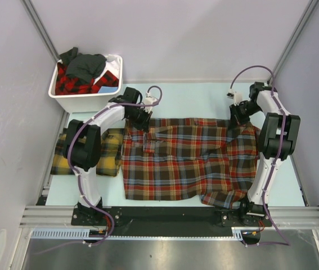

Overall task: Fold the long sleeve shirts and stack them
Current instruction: Fold the shirt

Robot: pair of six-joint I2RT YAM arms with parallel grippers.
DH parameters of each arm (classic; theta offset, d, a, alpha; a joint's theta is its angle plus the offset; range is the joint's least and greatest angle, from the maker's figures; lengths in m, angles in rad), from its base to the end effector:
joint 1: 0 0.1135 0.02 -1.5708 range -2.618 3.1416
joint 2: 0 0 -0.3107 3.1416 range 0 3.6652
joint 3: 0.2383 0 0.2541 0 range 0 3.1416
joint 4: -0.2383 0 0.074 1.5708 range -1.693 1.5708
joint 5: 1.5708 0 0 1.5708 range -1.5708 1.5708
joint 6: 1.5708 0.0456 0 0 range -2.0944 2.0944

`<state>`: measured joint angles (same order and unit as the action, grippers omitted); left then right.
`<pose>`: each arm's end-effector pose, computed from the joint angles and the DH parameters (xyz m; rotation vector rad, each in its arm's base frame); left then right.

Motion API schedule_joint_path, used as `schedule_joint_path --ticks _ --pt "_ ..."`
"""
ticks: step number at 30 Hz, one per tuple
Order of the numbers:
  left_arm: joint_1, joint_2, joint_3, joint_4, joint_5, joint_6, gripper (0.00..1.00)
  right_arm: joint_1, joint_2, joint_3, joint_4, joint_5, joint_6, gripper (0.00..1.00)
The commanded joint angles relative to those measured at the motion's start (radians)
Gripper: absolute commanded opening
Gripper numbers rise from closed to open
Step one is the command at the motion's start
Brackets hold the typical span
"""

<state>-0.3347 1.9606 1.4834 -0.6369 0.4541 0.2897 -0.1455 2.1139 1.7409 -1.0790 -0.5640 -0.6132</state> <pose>0.4049 -0.1620 0.2376 0.9426 2.4604 -0.6215 0.4445 -0.0405 0.2336 -0.6822 2.6600 0.6784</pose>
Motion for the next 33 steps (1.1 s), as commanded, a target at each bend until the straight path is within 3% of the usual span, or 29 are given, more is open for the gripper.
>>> schedule_joint_path --ticks 1,8,11,12,18,19,20,21,24,26,28,33 --pt "0.013 -0.023 0.005 0.043 0.0 0.008 0.0 0.0 0.003 0.04 -0.056 0.016 -0.036 0.0" --pt "0.014 -0.016 0.006 0.088 -0.046 0.009 0.04 0.001 0.014 0.045 -0.032 0.022 0.003 0.09" --pt "0.014 0.009 0.038 0.071 -0.052 0.026 0.11 -0.005 0.015 0.028 -0.036 0.068 -0.013 0.07" --pt "0.013 0.015 0.054 0.068 -0.058 0.028 0.11 -0.011 0.015 0.023 -0.039 0.075 -0.019 0.0" --pt "-0.006 0.092 0.12 0.031 -0.072 0.054 0.1 -0.037 0.027 0.028 -0.041 0.085 -0.011 0.0" --pt "-0.01 0.096 0.124 0.031 -0.075 0.055 0.14 -0.032 0.029 0.029 -0.05 0.09 -0.013 0.01" --pt "-0.012 0.11 0.13 0.028 -0.072 0.06 0.17 -0.031 0.035 0.037 -0.061 0.096 -0.025 0.05" --pt "-0.013 0.115 0.15 0.02 -0.072 0.062 0.21 -0.026 0.038 0.048 -0.076 0.099 -0.031 0.2" --pt "0.0 0.121 0.205 -0.033 -0.074 0.101 0.41 -0.04 0.055 0.149 -0.168 0.069 -0.063 0.5" --pt "0.023 0.118 0.241 -0.079 -0.048 0.175 0.55 -0.074 0.067 0.266 -0.203 0.046 -0.074 0.62" --pt "0.034 0.124 0.3 -0.107 -0.052 0.238 0.68 -0.088 0.093 0.336 -0.176 0.076 -0.072 0.63" --pt "0.039 0.24 0.493 -0.216 -0.091 0.379 0.7 -0.065 0.155 0.424 -0.038 0.159 -0.098 0.64"
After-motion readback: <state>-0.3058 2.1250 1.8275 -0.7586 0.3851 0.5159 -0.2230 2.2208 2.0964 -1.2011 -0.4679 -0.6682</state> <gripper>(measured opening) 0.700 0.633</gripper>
